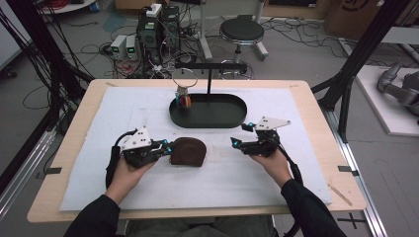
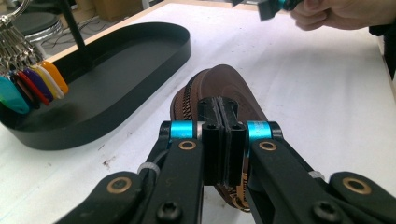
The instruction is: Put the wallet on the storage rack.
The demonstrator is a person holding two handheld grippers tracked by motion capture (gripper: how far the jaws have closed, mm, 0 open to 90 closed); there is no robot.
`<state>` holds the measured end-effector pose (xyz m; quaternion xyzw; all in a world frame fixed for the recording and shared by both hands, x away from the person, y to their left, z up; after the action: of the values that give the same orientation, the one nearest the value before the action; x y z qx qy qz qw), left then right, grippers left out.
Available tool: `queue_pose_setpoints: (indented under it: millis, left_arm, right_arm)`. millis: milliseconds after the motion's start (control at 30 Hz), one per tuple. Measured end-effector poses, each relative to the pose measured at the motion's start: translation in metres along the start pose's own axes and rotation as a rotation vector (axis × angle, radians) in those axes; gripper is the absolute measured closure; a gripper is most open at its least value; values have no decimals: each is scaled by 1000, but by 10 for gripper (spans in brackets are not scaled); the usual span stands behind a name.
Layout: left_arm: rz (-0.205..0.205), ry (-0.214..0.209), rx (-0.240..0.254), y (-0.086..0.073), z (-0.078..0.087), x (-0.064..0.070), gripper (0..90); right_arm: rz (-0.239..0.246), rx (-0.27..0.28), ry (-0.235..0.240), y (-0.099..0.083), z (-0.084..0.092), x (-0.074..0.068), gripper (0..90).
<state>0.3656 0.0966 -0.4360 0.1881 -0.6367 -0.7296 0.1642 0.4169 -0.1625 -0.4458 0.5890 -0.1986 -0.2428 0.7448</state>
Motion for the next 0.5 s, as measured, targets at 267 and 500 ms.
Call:
queue_pose_setpoints:
  millis: [267, 500]
  left_arm:
    - [-18, -40, -1, 0, 3, 4, 885]
    - [-25, -65, 0, 1, 5, 7, 884]
  right_arm:
    - [13, -4, 122, 2, -27, -28, 297]
    - [-9, -24, 242, -2, -49, -51, 299]
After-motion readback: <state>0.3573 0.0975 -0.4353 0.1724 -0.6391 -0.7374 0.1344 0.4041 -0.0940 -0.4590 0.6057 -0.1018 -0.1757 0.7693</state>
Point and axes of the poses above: each handheld gripper's, and its own axes: z roughly backward along the jaws, y roughly out of its top, x roughly to its right, the point moved 9 cm from there along -z, roughly forward along the jaws, and after that the axes turned 15 degrees about x, right-handed, at the moved point
